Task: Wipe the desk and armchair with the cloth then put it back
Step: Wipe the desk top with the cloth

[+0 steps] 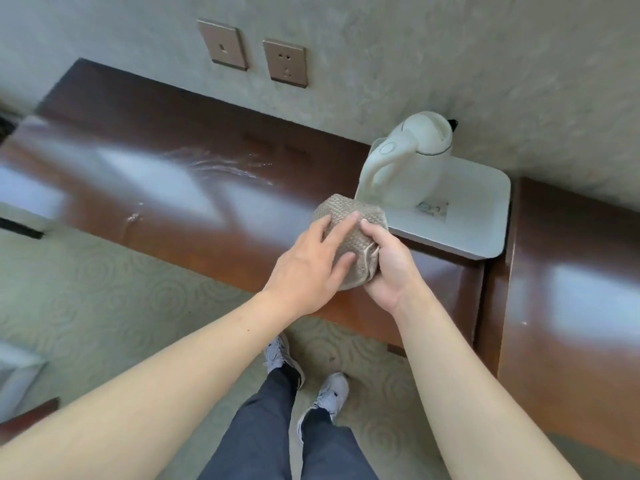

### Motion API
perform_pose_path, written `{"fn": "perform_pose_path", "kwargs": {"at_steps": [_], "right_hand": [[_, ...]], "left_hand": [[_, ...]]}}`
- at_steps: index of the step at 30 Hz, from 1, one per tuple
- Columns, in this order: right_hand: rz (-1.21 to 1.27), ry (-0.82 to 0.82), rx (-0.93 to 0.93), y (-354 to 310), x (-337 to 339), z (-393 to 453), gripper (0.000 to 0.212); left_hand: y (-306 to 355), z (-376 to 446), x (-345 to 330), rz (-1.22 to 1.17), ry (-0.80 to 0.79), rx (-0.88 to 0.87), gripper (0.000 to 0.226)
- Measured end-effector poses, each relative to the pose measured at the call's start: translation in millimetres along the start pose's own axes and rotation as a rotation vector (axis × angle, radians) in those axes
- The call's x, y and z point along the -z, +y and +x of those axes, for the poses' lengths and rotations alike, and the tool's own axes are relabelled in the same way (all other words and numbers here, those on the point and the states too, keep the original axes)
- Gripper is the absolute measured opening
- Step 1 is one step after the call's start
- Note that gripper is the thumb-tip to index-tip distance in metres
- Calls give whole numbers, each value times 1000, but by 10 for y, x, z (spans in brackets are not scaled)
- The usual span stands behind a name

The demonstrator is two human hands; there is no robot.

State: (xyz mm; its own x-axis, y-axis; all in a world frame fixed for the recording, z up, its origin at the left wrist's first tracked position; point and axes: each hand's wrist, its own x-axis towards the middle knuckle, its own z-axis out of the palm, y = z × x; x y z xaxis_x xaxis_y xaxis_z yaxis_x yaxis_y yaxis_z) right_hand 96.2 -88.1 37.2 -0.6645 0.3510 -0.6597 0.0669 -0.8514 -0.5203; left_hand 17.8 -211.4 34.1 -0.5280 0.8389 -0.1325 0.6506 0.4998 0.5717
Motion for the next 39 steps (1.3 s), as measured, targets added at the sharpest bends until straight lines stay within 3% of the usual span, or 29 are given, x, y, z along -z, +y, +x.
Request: {"fn": "perform_pose_path", "kwargs": {"at_steps": [4, 9, 15, 23, 28, 34, 39], "right_hand": [[-9, -43, -122, 273, -291, 16, 30], [44, -33, -122, 621, -695, 168, 31], [141, 108, 16, 941, -1113, 593, 32], [212, 351, 215, 1028, -1531, 1210, 43], [84, 460, 334, 892, -1670, 1491, 34], [-176, 582, 475, 637, -1751, 1905, 22], [-271, 593, 630, 484, -1733, 2246, 28]], "left_hand": [[-388, -253, 237, -48, -65, 37, 57], [-1004, -402, 496, 0, -104, 96, 57], [-2019, -423, 813, 18, -174, 176, 64], [-3546, -109, 1485, 226, -85, 185, 62], [-4086, 306, 1767, 239, -12, 200, 67], [-4472, 732, 1746, 206, -13, 150, 90], [-4785, 1032, 1606, 257, 77, 185, 80]]}}
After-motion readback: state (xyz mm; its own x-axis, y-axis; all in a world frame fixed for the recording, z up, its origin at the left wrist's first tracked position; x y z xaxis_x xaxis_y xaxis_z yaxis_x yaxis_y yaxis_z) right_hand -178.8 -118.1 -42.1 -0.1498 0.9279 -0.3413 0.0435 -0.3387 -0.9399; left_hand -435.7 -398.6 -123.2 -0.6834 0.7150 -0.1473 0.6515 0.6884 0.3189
